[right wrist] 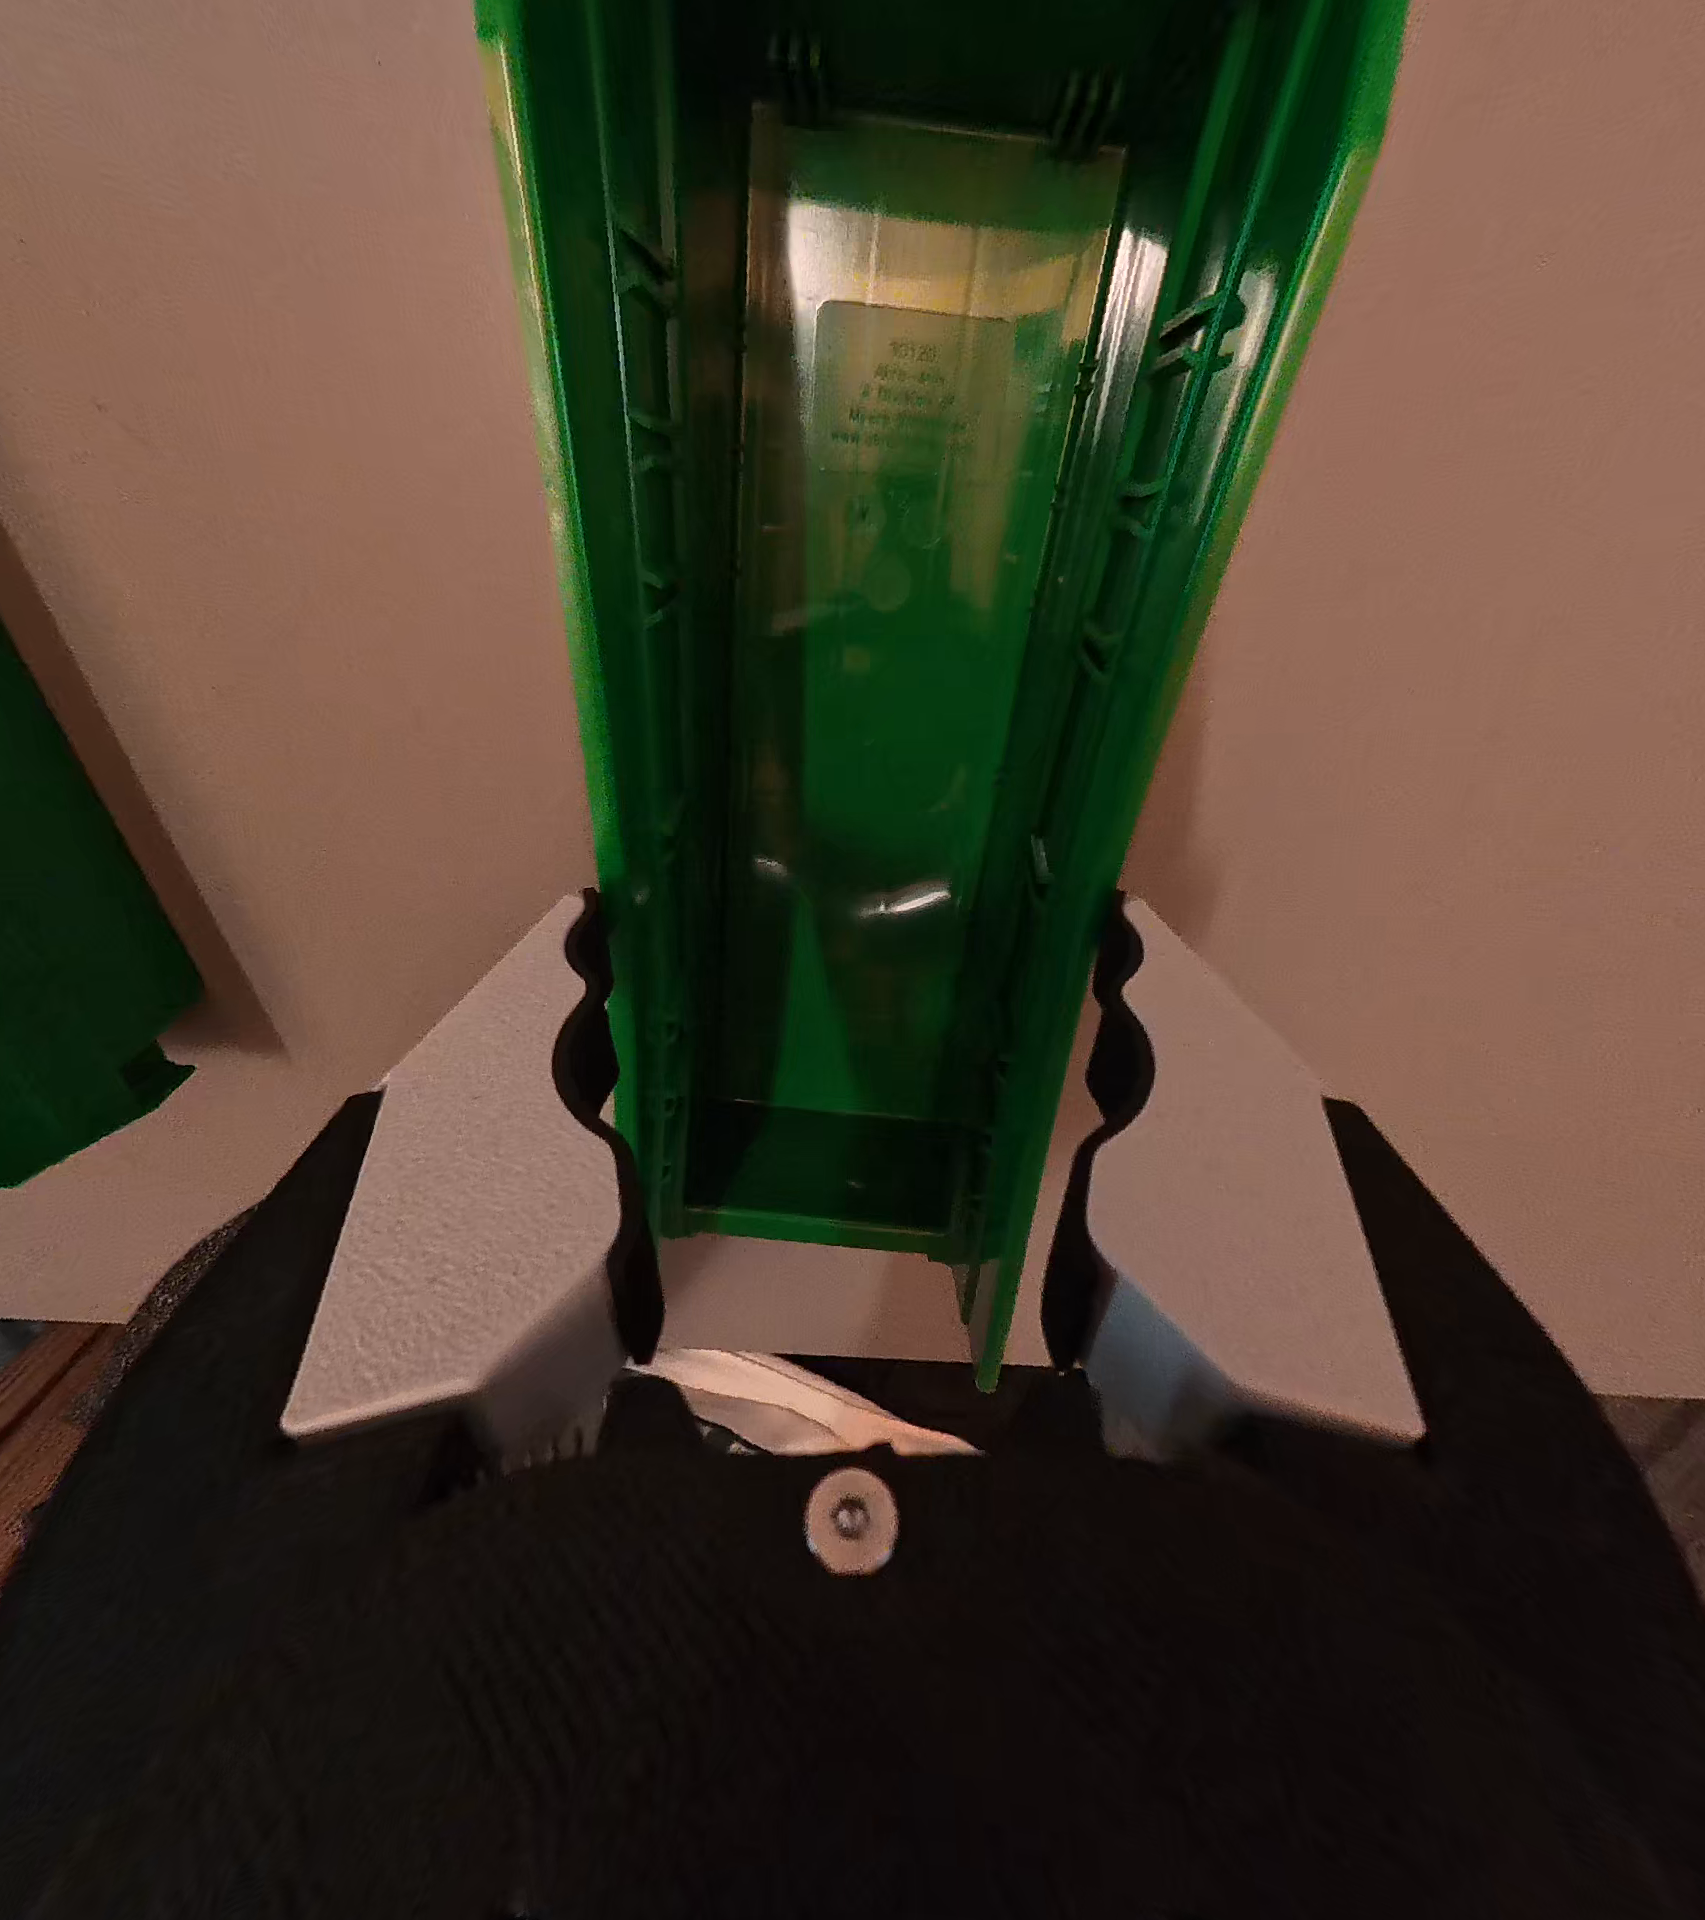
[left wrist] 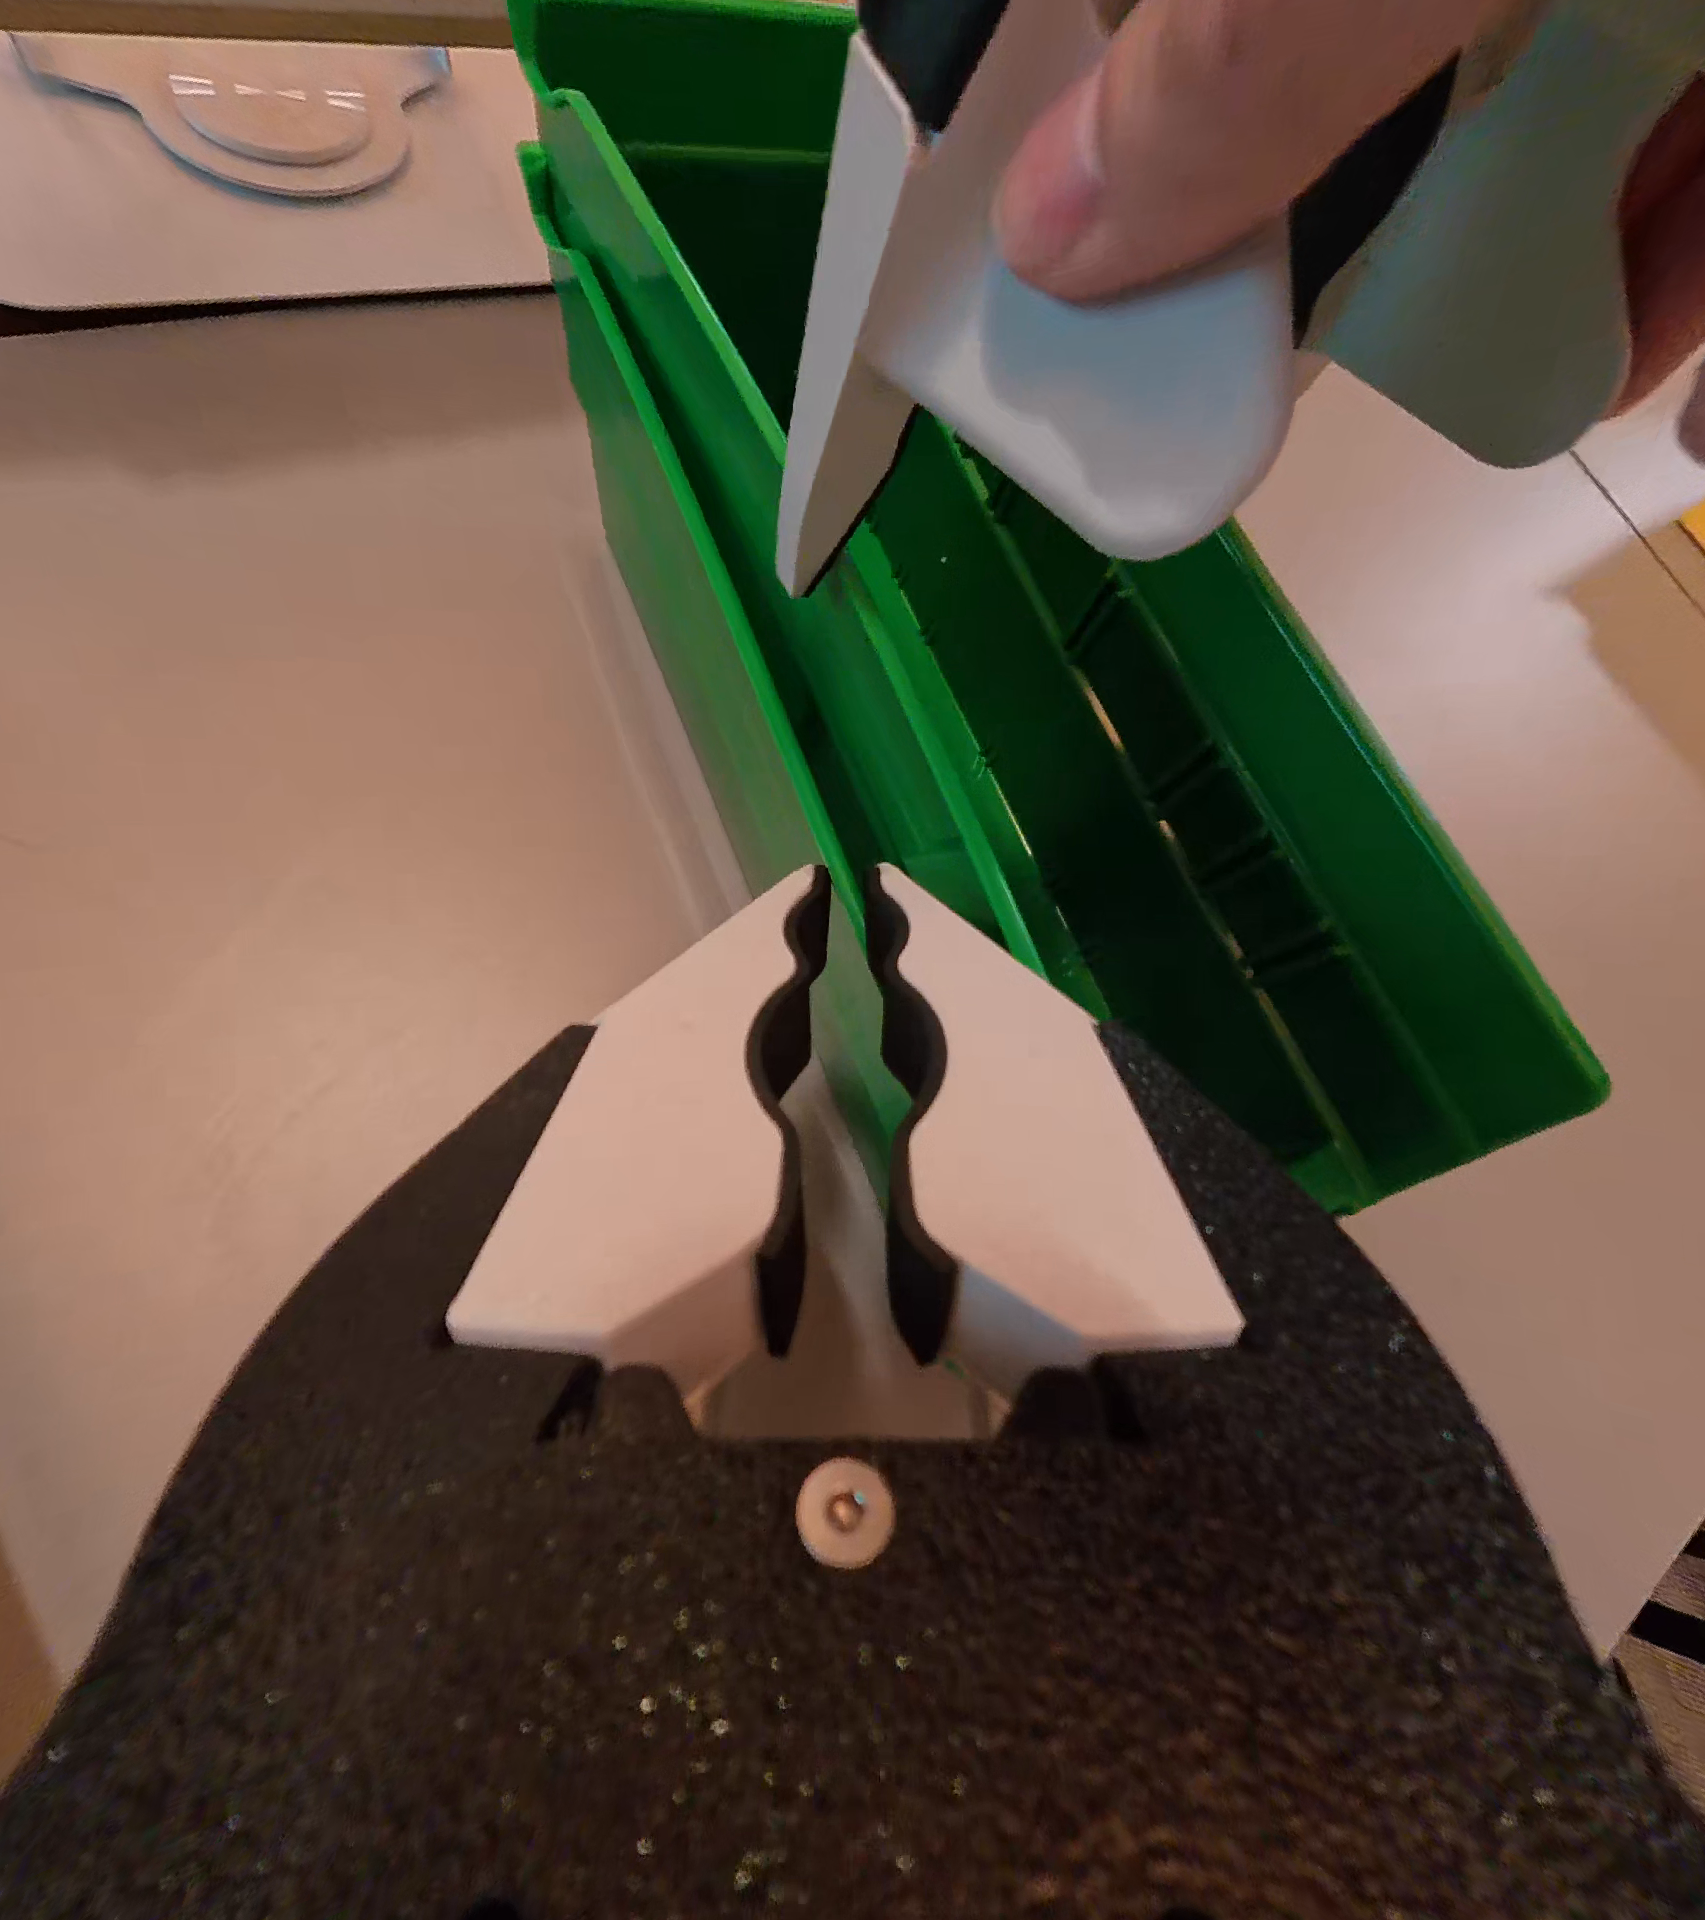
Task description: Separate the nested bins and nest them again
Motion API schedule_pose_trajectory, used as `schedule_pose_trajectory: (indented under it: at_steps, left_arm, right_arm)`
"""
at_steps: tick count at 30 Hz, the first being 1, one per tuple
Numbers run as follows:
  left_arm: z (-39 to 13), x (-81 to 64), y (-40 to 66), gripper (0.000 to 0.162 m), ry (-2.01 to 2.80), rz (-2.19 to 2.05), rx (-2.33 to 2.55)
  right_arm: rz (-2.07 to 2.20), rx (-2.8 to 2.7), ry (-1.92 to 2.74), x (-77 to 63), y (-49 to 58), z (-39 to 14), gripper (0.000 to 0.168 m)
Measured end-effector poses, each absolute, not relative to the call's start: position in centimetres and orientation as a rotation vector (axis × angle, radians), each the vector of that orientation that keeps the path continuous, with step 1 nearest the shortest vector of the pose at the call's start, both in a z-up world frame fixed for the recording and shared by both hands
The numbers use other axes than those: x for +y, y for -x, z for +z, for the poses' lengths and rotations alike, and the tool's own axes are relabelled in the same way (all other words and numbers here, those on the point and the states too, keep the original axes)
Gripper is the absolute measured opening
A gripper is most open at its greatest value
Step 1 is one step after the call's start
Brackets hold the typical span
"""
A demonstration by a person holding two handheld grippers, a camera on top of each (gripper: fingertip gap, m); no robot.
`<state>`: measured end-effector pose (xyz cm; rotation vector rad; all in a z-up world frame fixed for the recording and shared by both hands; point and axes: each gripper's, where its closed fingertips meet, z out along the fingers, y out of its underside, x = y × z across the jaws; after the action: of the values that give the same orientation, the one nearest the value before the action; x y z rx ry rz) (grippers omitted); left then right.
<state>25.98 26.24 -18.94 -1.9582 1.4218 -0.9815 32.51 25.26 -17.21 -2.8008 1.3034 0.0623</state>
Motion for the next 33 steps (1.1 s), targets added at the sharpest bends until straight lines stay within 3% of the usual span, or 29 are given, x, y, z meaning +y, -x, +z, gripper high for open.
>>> schedule_pose_trajectory:
  at_steps: [8,23,27,33]
  left_arm:
    - [-18.95,26.25,-25.98,0.004,1.955,-0.941,1.445]
    - [-18.87,26.49,-26.43,0.005,1.973,-1.017,1.401]
    - [-18.90,26.50,-26.42,0.005,1.971,-1.013,1.405]
    - [-18.91,26.27,-26.55,0.005,1.939,-0.989,1.429]
  right_arm:
    - [0.071,1.313,2.830,25.37,-32.31,-17.01,0.080]
    - [-0.005,1.288,2.780,25.33,-32.91,-17.84,0.106]
    - [-0.044,1.288,2.790,25.35,-32.96,-17.97,0.105]
    - [-0.046,1.274,2.822,25.36,-32.79,-17.69,0.084]
